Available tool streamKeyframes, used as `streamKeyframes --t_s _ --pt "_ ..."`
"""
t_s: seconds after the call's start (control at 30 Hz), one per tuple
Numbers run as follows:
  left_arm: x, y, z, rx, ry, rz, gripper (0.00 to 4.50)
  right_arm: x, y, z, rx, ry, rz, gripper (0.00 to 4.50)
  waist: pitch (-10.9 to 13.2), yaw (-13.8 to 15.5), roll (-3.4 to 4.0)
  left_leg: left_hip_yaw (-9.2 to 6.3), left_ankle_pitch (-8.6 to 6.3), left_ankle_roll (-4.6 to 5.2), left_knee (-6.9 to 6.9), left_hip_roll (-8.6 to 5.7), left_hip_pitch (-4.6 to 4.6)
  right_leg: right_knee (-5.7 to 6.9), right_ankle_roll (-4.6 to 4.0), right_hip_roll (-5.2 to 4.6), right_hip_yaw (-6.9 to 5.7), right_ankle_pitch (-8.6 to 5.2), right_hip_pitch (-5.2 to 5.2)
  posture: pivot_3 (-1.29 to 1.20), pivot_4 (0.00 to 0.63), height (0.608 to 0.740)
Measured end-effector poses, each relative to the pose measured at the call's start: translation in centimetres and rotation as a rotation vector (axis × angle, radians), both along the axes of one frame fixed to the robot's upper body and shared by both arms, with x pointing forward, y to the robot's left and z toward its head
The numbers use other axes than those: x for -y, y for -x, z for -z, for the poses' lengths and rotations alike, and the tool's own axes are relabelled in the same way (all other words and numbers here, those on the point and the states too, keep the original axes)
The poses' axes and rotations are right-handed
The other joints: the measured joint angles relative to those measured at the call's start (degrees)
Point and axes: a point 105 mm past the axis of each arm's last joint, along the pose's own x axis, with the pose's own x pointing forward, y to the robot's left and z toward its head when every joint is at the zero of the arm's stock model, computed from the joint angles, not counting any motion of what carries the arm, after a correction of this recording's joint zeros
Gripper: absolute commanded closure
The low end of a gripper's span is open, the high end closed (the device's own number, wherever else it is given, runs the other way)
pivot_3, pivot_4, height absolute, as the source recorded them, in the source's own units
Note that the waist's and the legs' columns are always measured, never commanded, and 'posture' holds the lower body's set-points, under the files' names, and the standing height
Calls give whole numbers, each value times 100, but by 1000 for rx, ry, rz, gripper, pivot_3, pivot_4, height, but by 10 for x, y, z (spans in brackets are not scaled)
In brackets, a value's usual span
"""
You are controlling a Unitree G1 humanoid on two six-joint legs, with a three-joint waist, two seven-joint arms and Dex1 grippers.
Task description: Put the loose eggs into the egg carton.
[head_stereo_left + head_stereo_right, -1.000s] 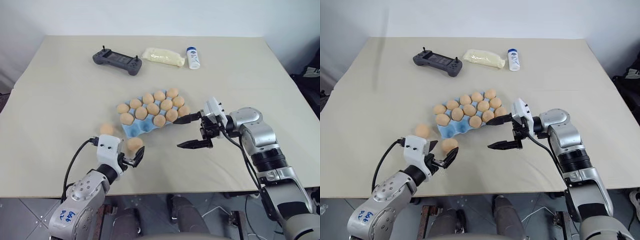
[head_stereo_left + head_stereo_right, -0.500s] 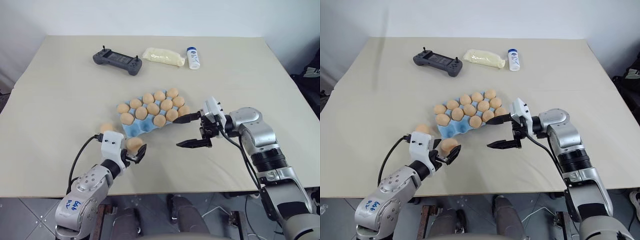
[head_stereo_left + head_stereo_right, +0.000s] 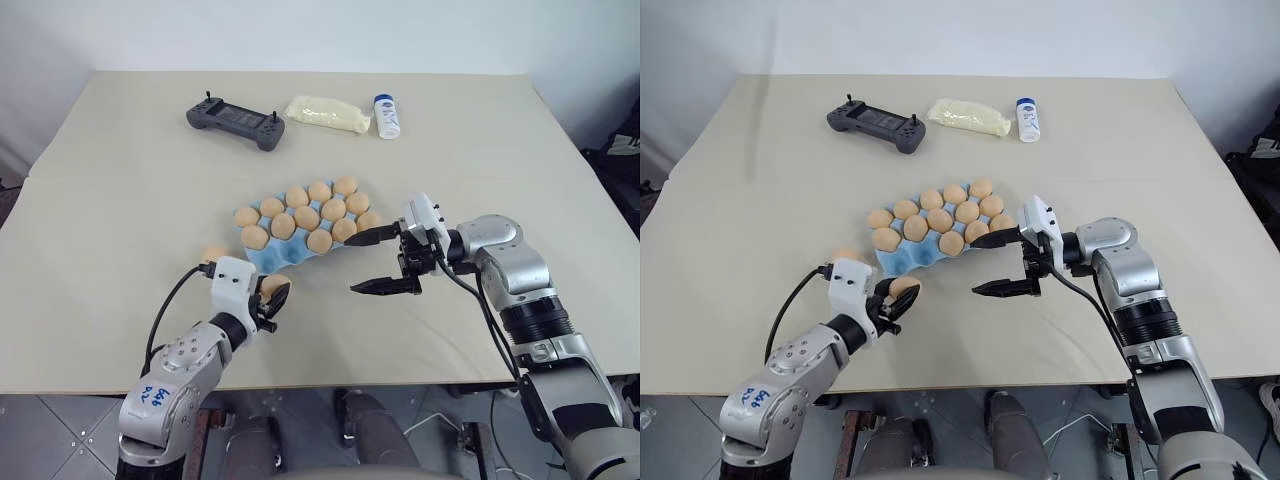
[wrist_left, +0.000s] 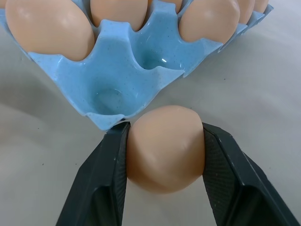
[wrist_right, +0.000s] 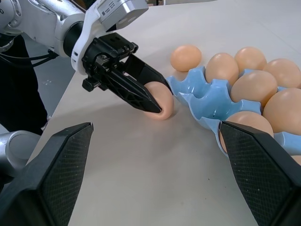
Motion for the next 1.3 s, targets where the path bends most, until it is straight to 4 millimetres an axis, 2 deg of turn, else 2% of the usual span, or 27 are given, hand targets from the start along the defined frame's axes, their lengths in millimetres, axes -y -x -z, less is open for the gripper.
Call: streamKeyframes --t_s 0.13,0.4,0.6,0.8,1.0,1.07,1.3 --pt "-3 7 -3 -15 3 24 2764 0 0 1 0 3 3 0 0 -3 0 -3 -2 -3 0 4 -2 2 0 2 0 0 -2 0 150 740" --pt "1 14 -39 75 54 123 2785 2 -1 1 9 1 5 0 1 3 1 -7 -2 -4 2 0 -4 1 -1 1 -3 0 1 0 150 740" --pt "2 -8 -66 245 33 103 2785 2 -2 1 10 -3 11 0 1 6 1 -8 -1 -5 3 0 -2 1 2 3 -2 1 4 0 150 740" --pt "20 -31 -53 265 38 148 2785 2 -2 1 14 -13 28 0 1 8 1 -2 -2 -6 3 1 -5 -1 23 3 -4 13 0 0 150 740" --pt "25 -47 -47 284 29 179 2785 2 -1 0 25 -18 34 0 1 14 1 -3 -3 -7 2 4 -5 2 25 6 -9 14 -1 0 150 740" --pt "23 -52 -45 288 16 176 2061 2 -1 0 24 -18 38 0 1 10 1 -2 -3 -7 2 4 -4 2 26 5 -8 14 -1 0 150 740" --pt "24 -56 -39 248 -5 200 39 4 1 2 13 -10 46 0 1 18 1 -1 -5 -6 2 4 -7 0 61 4 -14 35 -2 0 150 740"
